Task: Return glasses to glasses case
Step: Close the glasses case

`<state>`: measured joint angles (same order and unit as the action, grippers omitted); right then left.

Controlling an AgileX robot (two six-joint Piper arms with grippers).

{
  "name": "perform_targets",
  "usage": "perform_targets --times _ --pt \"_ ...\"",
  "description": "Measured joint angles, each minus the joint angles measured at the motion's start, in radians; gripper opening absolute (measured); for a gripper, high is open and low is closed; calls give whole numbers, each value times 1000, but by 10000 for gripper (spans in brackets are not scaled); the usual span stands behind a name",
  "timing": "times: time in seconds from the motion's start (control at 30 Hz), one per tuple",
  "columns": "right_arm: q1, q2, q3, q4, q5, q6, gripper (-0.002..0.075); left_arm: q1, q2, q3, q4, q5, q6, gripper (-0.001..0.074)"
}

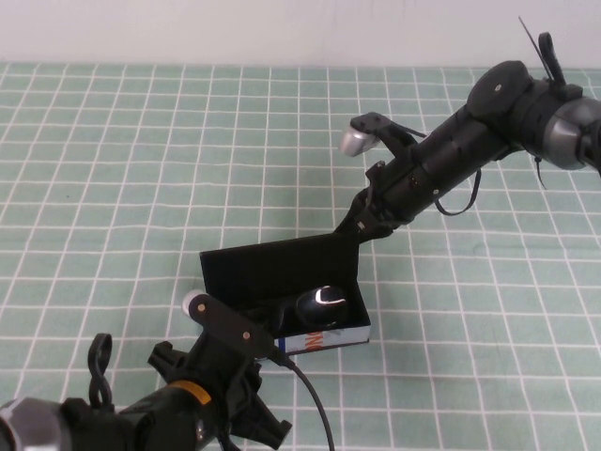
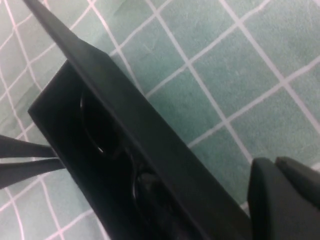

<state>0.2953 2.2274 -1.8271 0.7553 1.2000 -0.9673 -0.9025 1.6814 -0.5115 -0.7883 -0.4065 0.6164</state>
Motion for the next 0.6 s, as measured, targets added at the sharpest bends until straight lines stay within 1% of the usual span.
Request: perform_targets --times 0.13,0.27,0.47,0.6 --pt "17 -43 0 -4 0 21 -12 0 2 0 0 0 -10 -2" --pt "56 -80 0 0 4 67 -12 0 2 0 0 -1 -34 -2" --pt "125 -89 70 -18 6 81 -12 0 4 0 0 -5 -44 -2" --pt "145 -89 138 -22 6 89 -12 0 4 0 0 -5 -45 -2"
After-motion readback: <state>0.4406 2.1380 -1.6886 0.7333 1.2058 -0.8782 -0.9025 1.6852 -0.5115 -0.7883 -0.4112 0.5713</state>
